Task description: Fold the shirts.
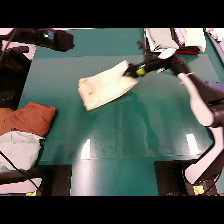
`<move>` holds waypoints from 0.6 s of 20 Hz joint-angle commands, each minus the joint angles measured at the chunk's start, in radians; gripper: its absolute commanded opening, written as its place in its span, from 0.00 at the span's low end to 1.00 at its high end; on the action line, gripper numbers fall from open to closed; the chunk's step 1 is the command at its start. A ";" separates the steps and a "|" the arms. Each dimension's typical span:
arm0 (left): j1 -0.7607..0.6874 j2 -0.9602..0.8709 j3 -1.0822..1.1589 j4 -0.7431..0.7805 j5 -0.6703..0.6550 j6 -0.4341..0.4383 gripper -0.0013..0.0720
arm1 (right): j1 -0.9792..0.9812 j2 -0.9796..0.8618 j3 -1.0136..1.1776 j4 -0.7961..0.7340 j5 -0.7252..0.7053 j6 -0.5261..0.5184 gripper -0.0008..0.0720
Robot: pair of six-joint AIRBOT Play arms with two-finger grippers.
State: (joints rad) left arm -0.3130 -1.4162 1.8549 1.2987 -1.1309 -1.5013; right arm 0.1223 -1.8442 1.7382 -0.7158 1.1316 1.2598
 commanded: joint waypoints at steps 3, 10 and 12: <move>-0.114 0.000 -0.001 0.015 0.030 0.018 0.05 | -0.388 0.277 -0.072 -0.289 0.106 0.047 0.03; -0.122 0.000 -0.001 0.002 0.047 0.009 0.05 | -0.881 0.406 -0.141 -0.285 0.065 0.049 0.03; -0.122 0.000 -0.001 -0.003 0.047 0.006 0.05 | -0.925 0.402 -0.141 -0.271 0.047 0.049 0.03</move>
State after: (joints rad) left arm -0.4313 -1.4162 1.8542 1.3010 -1.0866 -1.4902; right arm -0.6872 -1.4605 1.6058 -0.9916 1.1980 1.3071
